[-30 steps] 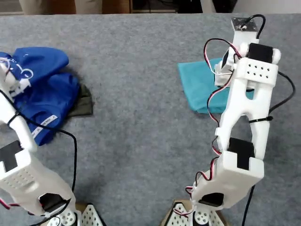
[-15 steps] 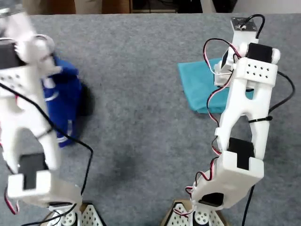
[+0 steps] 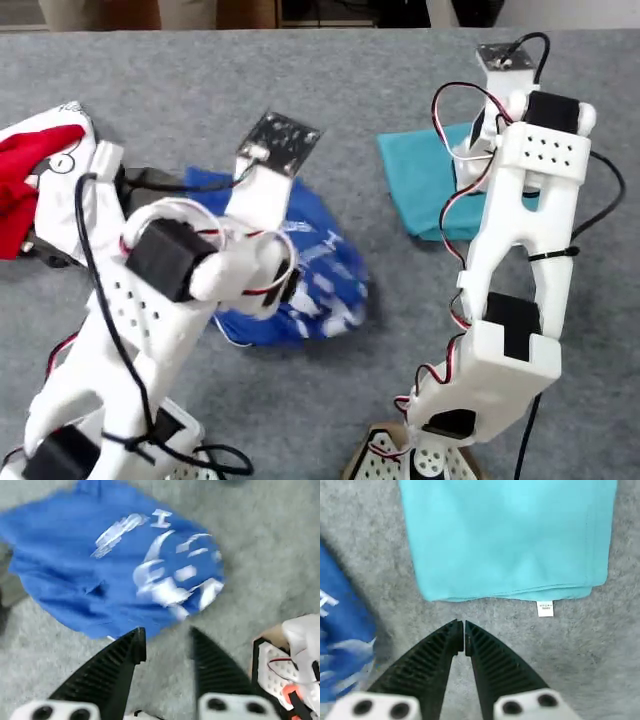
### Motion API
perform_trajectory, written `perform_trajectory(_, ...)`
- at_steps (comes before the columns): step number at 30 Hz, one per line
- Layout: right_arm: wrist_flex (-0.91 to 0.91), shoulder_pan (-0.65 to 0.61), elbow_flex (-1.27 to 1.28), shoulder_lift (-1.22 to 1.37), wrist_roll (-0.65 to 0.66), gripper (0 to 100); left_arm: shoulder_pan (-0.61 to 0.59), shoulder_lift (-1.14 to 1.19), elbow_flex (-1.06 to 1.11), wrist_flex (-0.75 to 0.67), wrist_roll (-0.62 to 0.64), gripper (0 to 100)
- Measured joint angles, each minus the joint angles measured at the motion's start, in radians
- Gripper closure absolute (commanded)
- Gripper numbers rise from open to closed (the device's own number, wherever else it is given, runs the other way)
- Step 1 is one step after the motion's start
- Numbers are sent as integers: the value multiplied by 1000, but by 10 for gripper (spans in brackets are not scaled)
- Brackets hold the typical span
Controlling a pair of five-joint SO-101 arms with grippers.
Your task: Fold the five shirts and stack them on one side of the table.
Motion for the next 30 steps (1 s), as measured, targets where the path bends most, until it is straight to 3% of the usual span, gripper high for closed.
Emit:
perform_trajectory(3, 11, -21, 0, 0, 38, 975, -91, -80, 11, 0, 0, 747)
perform_trajectory(7, 49, -72, -29, 0, 92, 889, -284, -184, 0, 0, 0, 747)
perform_trajectory(10, 91, -153, -71, 0, 144, 815, -511, -259, 11, 0, 0, 747)
perform_trajectory(14, 110, -325, -91, 0, 284, 803, -872, -311, 133, -2, 0, 746)
perform_trajectory(18, 110, -517, -91, 0, 345, 803, -1123, -311, 348, -126, 0, 746)
perform_trajectory(24, 21, -700, -92, 109, 354, 803, -1148, -253, 687, -413, 2, 747)
perform_trajectory(30, -43, -718, -140, 420, 354, 839, -1057, -170, 740, -466, 0, 747)
